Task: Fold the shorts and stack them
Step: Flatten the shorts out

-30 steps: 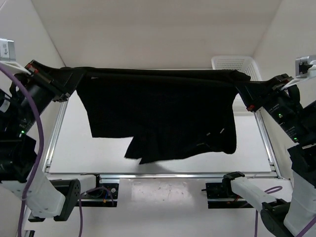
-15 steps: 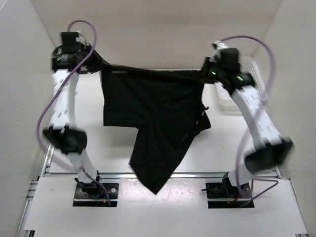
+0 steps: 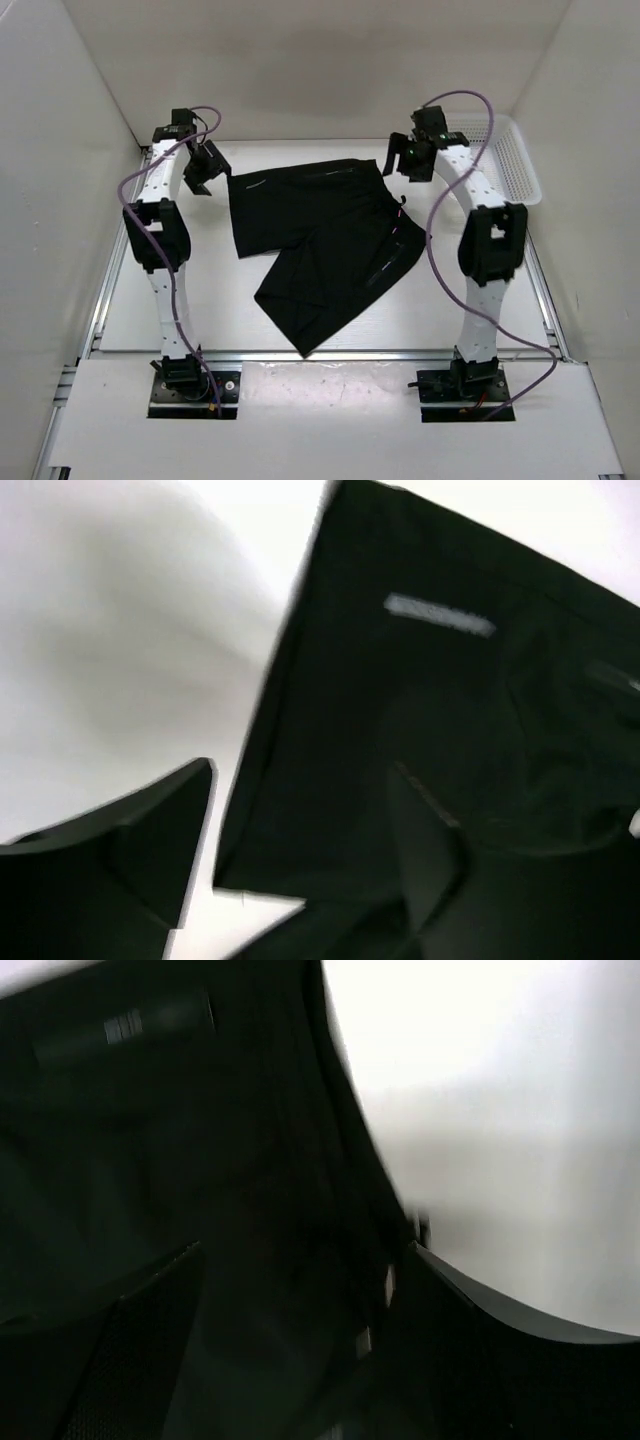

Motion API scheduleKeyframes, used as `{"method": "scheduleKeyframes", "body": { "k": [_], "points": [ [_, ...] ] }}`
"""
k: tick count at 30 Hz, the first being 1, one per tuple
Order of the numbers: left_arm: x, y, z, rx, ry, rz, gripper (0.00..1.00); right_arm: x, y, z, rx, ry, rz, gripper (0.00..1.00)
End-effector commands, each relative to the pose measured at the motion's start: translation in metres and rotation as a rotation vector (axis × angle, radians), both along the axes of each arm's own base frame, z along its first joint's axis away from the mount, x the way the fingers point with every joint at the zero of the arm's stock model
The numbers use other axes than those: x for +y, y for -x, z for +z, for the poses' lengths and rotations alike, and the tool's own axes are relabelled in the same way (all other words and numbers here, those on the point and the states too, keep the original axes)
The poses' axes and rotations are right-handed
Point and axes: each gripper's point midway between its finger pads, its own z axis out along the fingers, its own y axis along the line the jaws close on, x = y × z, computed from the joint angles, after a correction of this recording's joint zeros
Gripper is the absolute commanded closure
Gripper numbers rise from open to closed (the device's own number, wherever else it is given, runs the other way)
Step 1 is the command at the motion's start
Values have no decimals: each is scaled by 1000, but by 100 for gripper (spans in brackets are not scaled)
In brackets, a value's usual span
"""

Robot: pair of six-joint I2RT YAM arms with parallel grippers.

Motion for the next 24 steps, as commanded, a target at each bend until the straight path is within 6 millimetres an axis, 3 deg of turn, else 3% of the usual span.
{"method": "scheduleKeyframes", "body": {
  "k": [1, 2, 4, 5, 6, 7, 8, 9, 10, 11, 12, 14, 15, 17, 18, 21, 24],
  "points": [
    [-22, 32, 115, -209, -76, -74, 23, -3, 36, 73, -133, -91, -16, 19],
    [-28, 48, 128, -225, -75, -87, 34, -8, 66, 61, -91, -91, -28, 23],
    [-49, 73, 122, -196, -64, -120, 49, -8, 93, 53, -76, -116, -48, 28],
    [-58, 100, 111, -157, -39, -134, 57, -10, 112, 64, -100, -138, -50, 36],
    [-67, 109, 108, -163, -18, -150, 67, -13, 137, 35, -22, -134, -54, 41],
    [-84, 132, 84, -98, 0, -187, 86, -15, 148, 30, -19, -133, -54, 47],
    [-94, 147, 79, -77, 15, -218, 90, -18, 161, 38, -42, -139, -53, 53],
    [-104, 160, 82, -86, 30, -241, 90, -22, 182, 16, 18, -131, -64, 68],
    [-124, 176, 77, -70, 23, -302, 90, -23, 193, 11, 31, -136, -58, 73],
    [-133, 197, 58, -10, 25, -319, 90, -25, 205, 15, 20, -139, -57, 77],
    [-140, 208, 56, -5, 15, -338, 90, -28, 220, -2, 61, -136, -68, 78],
    [-167, 240, 32, 71, 15, -403, 90, -32, 234, -2, 59, -150, -78, 75],
    [-177, 247, 30, 70, 28, -425, 90, -34, 243, -10, 84, -144, -80, 69],
    [-199, 268, 12, 123, 48, -481, 80, -33, 248, -8, 84, -153, -72, 65],
    [-207, 268, 3, 134, 43, -502, 70, -33, 251, -8, 80, -154, -72, 61],
    [-214, 279, -30, 212, -39, -543, 56, -32, 254, -6, 83, -161, -66, 59],
    [-214, 281, -53, 265, -77, -548, 55, -36, 255, -1, 68, -144, -70, 58]
  ]
}}
